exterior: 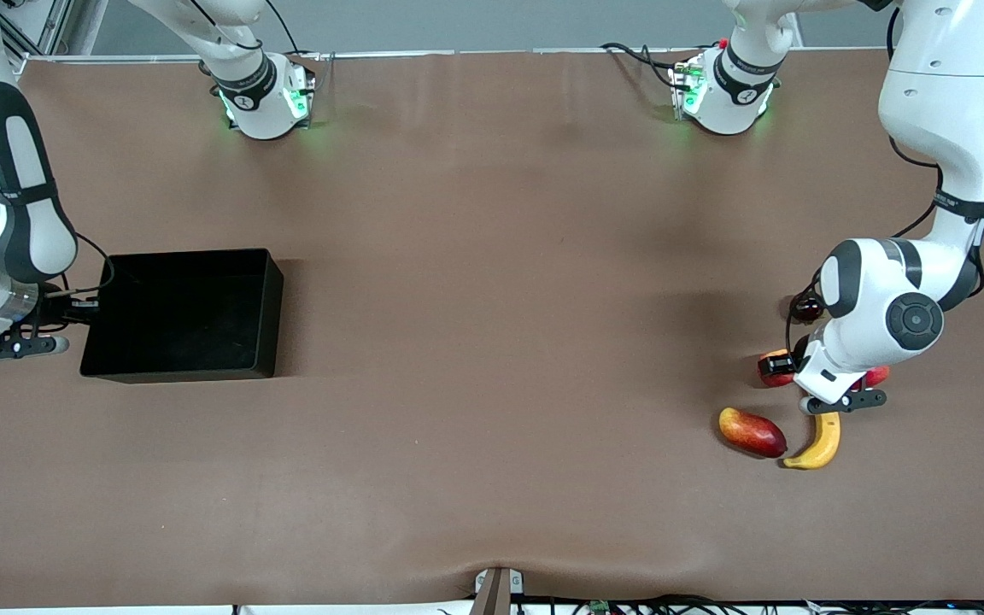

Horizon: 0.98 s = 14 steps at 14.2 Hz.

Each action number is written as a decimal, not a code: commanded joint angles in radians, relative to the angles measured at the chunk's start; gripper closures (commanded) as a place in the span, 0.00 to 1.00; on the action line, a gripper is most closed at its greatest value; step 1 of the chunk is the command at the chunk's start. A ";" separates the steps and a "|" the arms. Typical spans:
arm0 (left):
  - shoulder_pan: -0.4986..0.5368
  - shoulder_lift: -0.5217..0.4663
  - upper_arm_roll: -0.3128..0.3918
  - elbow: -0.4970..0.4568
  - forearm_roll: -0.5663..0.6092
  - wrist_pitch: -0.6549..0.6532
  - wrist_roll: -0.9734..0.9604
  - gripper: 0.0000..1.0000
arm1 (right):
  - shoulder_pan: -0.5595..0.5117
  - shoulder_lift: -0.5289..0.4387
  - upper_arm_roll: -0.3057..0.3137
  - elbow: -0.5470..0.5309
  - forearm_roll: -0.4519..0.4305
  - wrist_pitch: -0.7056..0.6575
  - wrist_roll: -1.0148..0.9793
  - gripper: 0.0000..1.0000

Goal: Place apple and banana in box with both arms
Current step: 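Lower the left gripper over the red-yellow apple and close on it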

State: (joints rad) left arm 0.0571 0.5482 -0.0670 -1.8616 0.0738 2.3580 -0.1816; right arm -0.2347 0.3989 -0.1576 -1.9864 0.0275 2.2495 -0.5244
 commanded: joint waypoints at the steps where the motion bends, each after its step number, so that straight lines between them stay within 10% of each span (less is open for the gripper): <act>1: 0.000 -0.049 -0.005 -0.008 0.015 0.001 0.011 1.00 | -0.018 -0.005 0.015 -0.005 0.022 0.004 -0.026 1.00; 14: -0.006 -0.387 -0.106 0.162 0.003 -0.527 0.001 1.00 | 0.136 -0.098 0.021 0.204 0.118 -0.560 0.268 1.00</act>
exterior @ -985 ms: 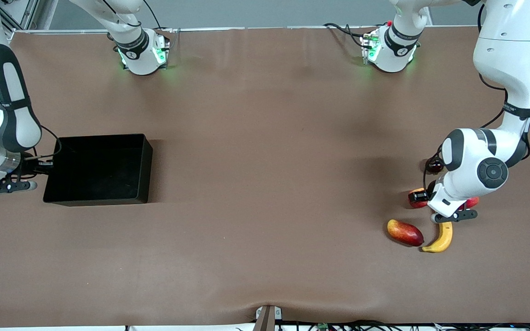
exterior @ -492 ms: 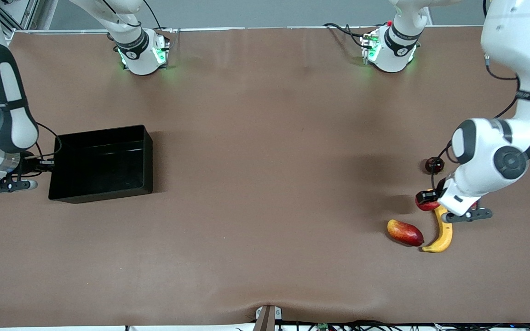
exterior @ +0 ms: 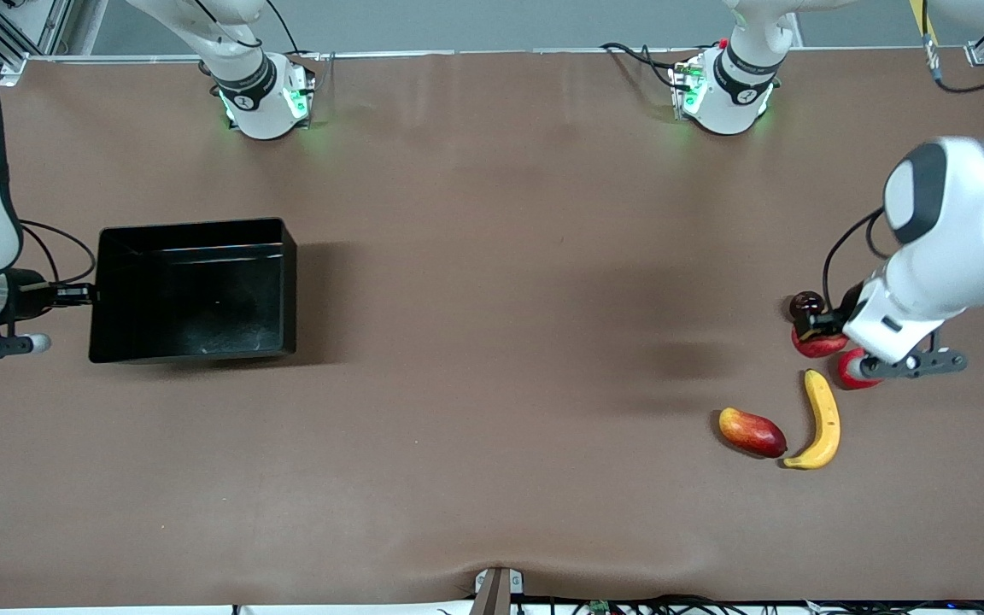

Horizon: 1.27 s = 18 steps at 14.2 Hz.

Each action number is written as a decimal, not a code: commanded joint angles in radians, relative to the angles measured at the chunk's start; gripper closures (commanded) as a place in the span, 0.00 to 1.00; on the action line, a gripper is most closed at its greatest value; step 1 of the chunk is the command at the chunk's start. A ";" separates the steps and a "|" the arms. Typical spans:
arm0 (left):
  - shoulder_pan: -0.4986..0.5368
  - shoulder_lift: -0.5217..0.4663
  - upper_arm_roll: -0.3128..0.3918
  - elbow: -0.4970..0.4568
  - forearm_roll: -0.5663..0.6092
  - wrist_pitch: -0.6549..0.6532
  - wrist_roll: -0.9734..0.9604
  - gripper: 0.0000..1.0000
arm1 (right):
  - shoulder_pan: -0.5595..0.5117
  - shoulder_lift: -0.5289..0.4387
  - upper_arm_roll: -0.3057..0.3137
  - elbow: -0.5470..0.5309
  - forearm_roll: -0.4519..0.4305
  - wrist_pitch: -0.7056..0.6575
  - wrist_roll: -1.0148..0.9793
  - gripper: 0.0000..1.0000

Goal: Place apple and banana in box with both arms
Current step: 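Lift the apple with the left gripper while the right gripper slides the box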

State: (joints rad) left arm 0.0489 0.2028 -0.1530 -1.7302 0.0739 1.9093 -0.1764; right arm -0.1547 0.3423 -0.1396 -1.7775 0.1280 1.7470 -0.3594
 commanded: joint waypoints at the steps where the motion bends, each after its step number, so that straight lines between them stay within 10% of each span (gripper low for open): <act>1: 0.003 -0.045 -0.036 0.059 0.001 -0.126 -0.015 1.00 | 0.104 -0.055 0.003 -0.007 0.045 -0.079 0.167 1.00; 8: 0.002 -0.060 -0.172 0.078 -0.002 -0.204 -0.206 1.00 | 0.415 -0.088 0.005 -0.005 0.133 -0.080 0.563 1.00; 18: -0.076 0.009 -0.332 0.069 -0.032 -0.173 -0.603 1.00 | 0.842 0.021 0.005 0.003 0.289 0.308 0.869 1.00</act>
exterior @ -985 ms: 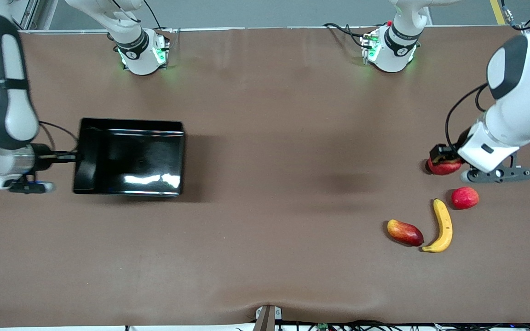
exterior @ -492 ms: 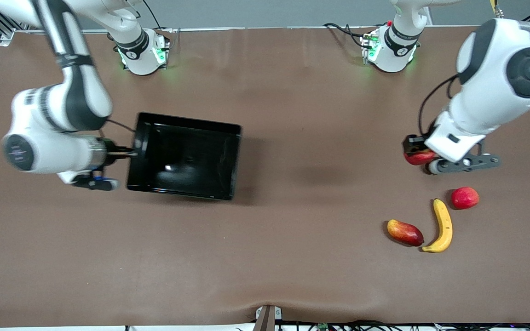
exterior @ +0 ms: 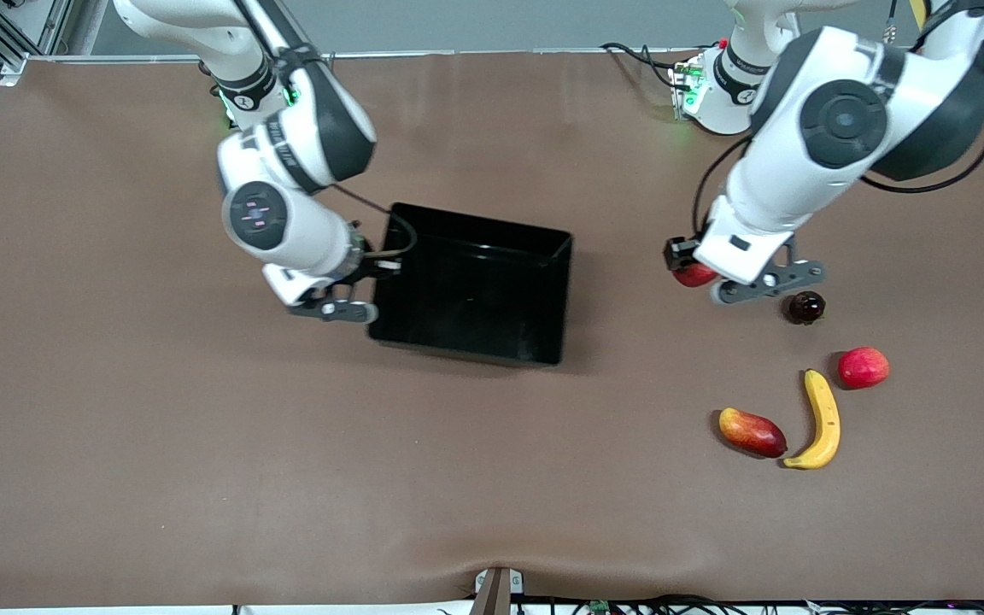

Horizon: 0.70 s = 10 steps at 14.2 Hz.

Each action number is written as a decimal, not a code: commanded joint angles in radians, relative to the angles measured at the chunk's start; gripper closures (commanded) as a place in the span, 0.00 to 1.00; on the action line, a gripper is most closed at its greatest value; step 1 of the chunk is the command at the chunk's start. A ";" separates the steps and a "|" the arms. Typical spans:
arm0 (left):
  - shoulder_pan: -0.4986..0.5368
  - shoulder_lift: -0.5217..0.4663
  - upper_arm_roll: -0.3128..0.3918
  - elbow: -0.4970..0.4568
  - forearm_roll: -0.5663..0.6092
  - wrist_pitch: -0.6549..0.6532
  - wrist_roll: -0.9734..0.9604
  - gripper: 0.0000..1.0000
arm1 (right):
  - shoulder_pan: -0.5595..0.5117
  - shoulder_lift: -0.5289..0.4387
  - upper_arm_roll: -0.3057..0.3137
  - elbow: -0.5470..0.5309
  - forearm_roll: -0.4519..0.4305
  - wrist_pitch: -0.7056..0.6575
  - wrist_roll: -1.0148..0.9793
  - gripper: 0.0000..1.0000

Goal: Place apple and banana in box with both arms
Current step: 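Lift the apple with the left gripper while the right gripper slides the box, then lower the apple into the box while the right gripper withdraws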

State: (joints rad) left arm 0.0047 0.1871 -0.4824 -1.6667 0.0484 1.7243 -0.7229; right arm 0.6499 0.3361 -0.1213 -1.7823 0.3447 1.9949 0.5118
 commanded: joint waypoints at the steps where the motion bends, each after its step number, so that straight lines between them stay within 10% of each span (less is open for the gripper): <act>1: -0.052 0.052 -0.004 0.005 -0.002 0.037 -0.100 1.00 | 0.069 0.056 -0.014 0.020 0.080 0.099 0.023 1.00; 8: -0.181 0.254 -0.002 -0.016 0.096 0.208 -0.314 1.00 | 0.185 0.294 -0.015 0.230 0.069 0.174 0.286 1.00; 9: -0.184 0.281 -0.002 -0.021 0.096 0.234 -0.326 1.00 | 0.175 0.293 -0.015 0.230 0.068 0.174 0.286 0.68; 10: -0.186 0.308 -0.002 -0.021 0.097 0.247 -0.329 1.00 | 0.174 0.291 -0.018 0.230 0.059 0.171 0.284 0.01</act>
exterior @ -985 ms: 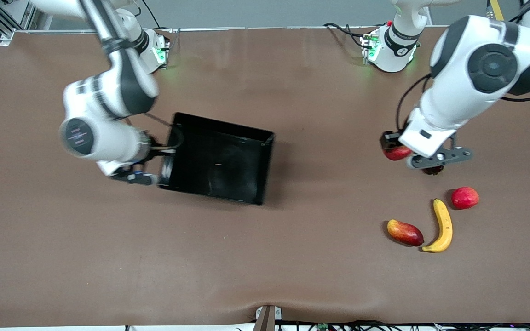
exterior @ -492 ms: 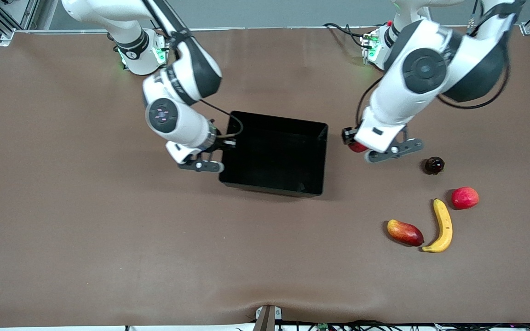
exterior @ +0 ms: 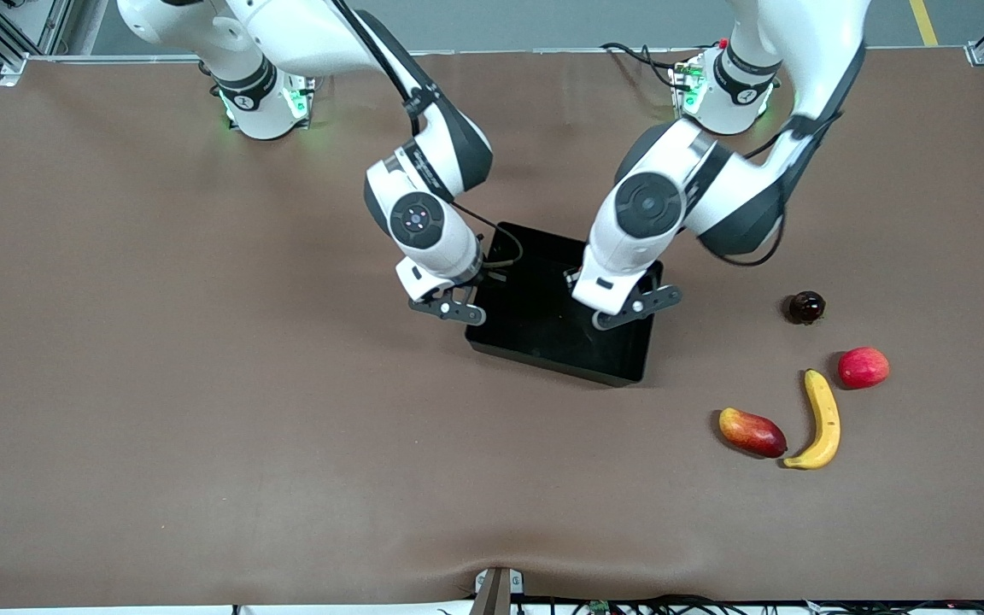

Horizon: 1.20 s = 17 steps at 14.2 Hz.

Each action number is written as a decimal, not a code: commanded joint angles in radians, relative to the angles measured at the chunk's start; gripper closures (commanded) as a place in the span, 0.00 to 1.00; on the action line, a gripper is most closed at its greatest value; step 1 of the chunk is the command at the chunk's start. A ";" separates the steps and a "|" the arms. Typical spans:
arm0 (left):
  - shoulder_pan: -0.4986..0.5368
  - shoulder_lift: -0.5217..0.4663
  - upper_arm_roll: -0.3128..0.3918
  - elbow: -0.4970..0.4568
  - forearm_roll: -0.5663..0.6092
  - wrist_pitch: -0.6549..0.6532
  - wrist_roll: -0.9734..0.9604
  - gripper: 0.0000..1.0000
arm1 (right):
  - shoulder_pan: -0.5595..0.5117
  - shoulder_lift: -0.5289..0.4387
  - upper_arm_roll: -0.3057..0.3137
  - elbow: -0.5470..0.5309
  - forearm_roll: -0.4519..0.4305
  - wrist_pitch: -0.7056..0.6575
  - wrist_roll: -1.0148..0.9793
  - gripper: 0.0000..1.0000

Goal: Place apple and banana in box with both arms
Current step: 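Lower the apple into the box while the right gripper withdraws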

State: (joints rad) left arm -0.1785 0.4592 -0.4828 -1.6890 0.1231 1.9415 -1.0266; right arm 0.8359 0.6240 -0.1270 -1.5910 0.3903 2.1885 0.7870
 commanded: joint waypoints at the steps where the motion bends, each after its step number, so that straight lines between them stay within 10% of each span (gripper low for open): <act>1: -0.012 0.051 0.000 -0.007 0.023 0.030 -0.029 1.00 | -0.014 -0.003 -0.014 0.039 0.004 -0.030 0.006 0.00; 11: -0.001 0.154 0.020 -0.080 0.089 0.030 -0.029 0.91 | -0.173 -0.197 -0.042 0.108 -0.093 -0.504 -0.123 0.00; 12: -0.001 0.163 0.030 -0.077 0.090 0.030 -0.027 0.80 | -0.196 -0.223 -0.042 0.109 -0.117 -0.536 -0.127 0.00; 15: 0.002 0.142 0.039 -0.067 0.108 0.028 -0.024 0.00 | -0.328 -0.259 -0.039 0.172 -0.146 -0.689 -0.226 0.00; 17: 0.014 0.084 0.040 -0.041 0.158 -0.002 -0.024 0.00 | -0.400 -0.257 -0.051 0.291 -0.160 -0.891 -0.322 0.00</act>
State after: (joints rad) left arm -0.1737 0.6162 -0.4421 -1.7469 0.2397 1.9737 -1.0331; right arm 0.5171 0.3669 -0.1859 -1.4031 0.2471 1.4441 0.5428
